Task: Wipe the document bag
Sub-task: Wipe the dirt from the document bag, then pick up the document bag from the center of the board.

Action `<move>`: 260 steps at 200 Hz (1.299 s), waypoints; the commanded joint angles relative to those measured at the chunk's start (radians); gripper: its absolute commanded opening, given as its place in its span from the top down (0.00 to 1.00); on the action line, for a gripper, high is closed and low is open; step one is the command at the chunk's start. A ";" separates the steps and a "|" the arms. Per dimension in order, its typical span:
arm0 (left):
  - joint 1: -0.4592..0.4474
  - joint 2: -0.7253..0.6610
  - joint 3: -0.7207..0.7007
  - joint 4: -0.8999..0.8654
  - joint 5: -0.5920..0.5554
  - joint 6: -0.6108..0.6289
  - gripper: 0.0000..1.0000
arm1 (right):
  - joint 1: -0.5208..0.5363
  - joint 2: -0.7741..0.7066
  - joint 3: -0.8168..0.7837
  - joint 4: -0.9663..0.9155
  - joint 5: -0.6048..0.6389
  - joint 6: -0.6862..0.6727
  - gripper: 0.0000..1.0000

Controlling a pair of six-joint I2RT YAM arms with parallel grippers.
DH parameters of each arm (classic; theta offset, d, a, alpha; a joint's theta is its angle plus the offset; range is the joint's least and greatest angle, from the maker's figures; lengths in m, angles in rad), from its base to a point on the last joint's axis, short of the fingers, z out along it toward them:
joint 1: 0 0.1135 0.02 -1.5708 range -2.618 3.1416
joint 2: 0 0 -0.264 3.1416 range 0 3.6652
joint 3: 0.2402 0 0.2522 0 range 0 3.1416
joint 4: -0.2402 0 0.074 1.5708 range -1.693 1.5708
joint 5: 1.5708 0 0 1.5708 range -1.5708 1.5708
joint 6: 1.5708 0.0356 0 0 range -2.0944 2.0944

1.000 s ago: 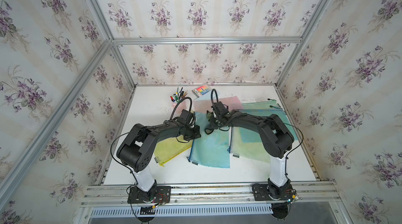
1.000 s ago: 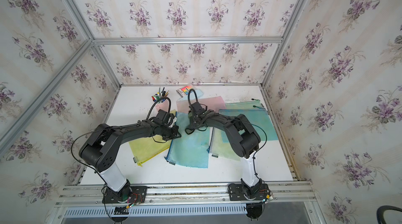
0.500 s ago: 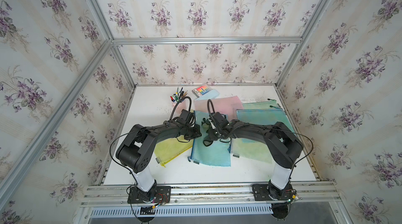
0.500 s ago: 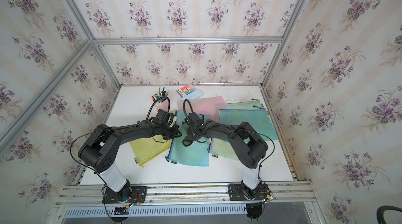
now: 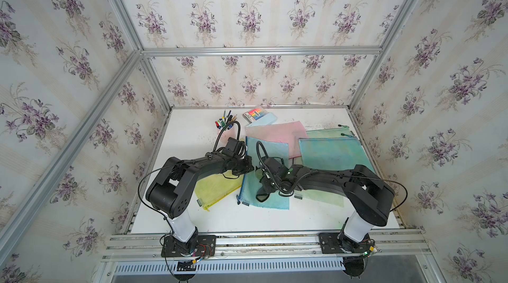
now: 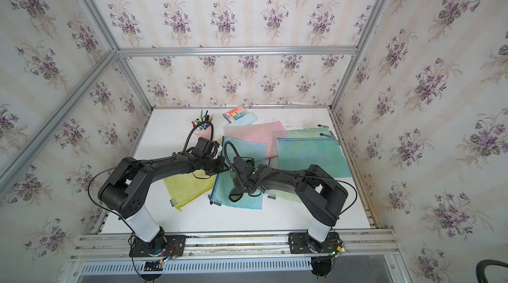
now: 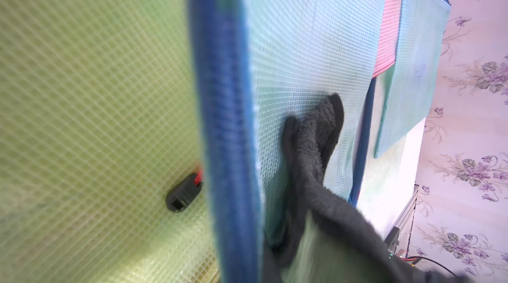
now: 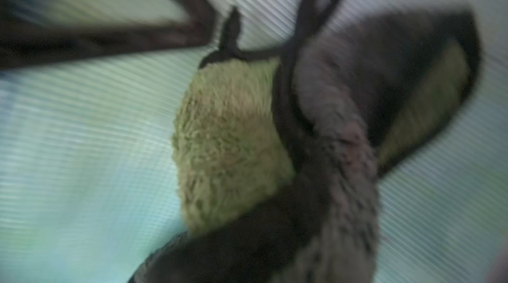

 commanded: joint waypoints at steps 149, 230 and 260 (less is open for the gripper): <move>0.030 -0.004 0.024 -0.032 0.064 0.057 1.00 | 0.155 -0.101 -0.105 -0.023 0.038 -0.023 0.86; 0.036 -0.255 0.158 -0.428 -0.065 0.249 1.00 | 0.071 -0.462 -0.108 -0.105 0.135 0.012 0.86; 0.165 -0.355 0.315 -0.730 -0.174 0.364 1.00 | 0.047 -0.392 0.028 -0.042 0.120 -0.072 0.86</move>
